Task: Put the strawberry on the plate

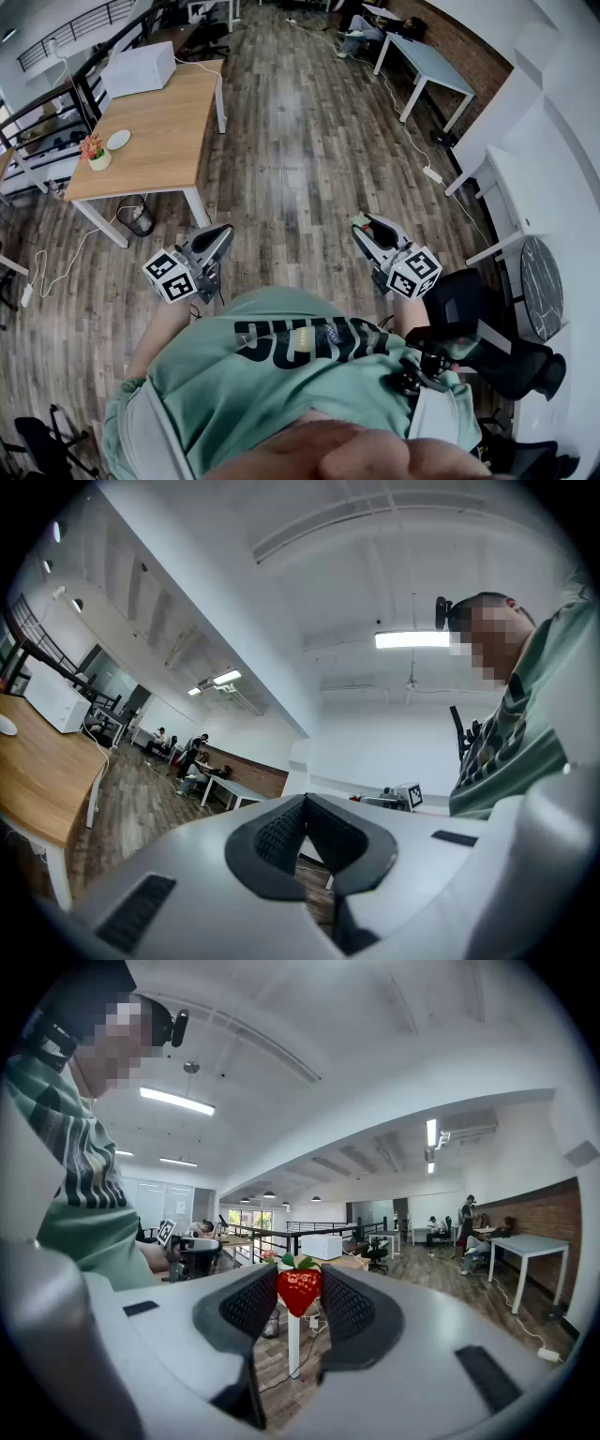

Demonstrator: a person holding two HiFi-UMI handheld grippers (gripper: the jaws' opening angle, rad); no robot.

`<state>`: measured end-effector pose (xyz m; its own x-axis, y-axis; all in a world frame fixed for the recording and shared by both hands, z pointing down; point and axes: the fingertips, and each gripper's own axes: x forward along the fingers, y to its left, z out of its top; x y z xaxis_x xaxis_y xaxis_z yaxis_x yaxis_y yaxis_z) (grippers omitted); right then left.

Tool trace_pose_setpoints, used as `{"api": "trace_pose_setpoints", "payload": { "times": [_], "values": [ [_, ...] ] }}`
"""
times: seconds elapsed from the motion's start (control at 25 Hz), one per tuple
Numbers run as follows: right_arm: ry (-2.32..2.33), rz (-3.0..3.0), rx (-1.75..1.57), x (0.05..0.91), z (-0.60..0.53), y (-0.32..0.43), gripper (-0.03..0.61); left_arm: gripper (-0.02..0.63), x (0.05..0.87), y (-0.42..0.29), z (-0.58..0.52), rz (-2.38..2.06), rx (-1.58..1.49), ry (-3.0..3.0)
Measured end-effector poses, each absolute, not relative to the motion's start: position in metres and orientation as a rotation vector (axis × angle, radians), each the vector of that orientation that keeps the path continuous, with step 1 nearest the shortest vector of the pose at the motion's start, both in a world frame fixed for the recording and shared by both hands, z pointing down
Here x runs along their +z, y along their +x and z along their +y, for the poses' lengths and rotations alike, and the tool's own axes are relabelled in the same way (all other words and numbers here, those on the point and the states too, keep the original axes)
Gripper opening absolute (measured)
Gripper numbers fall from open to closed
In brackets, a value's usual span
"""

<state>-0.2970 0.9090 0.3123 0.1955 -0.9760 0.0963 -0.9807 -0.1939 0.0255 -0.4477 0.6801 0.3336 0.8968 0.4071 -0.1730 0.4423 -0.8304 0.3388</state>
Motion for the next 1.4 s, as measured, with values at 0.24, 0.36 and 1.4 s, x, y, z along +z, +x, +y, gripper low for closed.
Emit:
{"api": "trace_pose_setpoints", "payload": {
  "times": [0.24,0.36,1.4],
  "values": [
    [2.365,-1.945,0.084,0.313,0.922,-0.302,0.149,0.002,0.331,-0.453,0.694,0.624,-0.135,2.696],
    [2.373,-1.949,0.078,0.314,0.925,-0.304,0.149,0.002,0.329,-0.455,0.697,0.625,-0.133,2.702],
    [2.558,-1.907,0.155,0.335,1.065,-0.236,0.149,0.002,0.328,-0.359,0.825,0.789,-0.032,2.665]
  ]
}}
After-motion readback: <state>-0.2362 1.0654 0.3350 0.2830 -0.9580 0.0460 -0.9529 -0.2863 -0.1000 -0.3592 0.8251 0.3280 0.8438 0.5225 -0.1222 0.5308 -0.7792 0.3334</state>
